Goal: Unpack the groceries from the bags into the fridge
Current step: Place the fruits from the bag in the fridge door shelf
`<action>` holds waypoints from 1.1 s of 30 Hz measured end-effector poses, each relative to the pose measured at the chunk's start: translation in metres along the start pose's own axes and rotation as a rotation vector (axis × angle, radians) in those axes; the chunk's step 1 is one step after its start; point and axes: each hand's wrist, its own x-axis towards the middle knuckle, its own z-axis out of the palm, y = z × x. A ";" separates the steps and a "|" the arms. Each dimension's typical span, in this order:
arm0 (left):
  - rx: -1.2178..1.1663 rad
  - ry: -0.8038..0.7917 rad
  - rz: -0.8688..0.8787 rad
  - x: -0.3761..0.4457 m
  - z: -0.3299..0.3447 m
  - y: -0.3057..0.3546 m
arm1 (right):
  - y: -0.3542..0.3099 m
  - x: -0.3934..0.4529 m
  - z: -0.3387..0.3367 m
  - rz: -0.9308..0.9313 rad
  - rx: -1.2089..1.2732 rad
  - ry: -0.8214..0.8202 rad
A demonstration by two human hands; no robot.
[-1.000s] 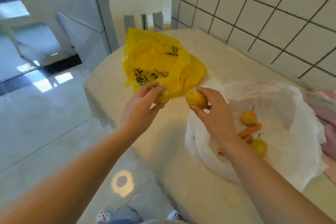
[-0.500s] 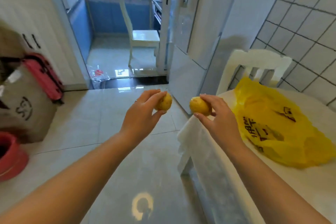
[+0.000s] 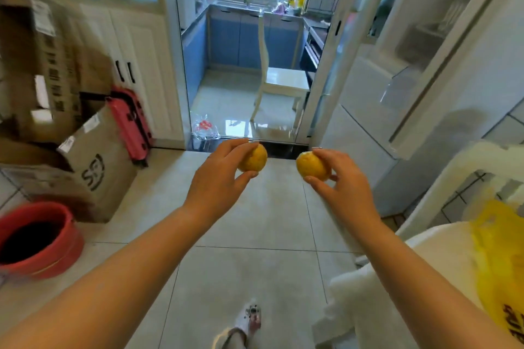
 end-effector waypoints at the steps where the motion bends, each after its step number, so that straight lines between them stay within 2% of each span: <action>1: 0.004 0.000 -0.003 0.017 0.003 -0.011 | 0.008 0.019 0.009 -0.007 0.008 0.000; 8: 0.031 -0.030 -0.054 0.148 0.025 -0.078 | 0.056 0.170 0.053 0.011 0.073 0.022; 17: -0.088 -0.027 0.020 0.315 0.074 -0.100 | 0.114 0.313 0.056 0.052 0.047 0.115; 26: -0.202 -0.080 0.261 0.511 0.164 -0.108 | 0.200 0.429 0.034 0.203 -0.110 0.327; 33: -0.354 -0.277 0.514 0.651 0.233 -0.090 | 0.246 0.492 -0.004 0.393 -0.275 0.534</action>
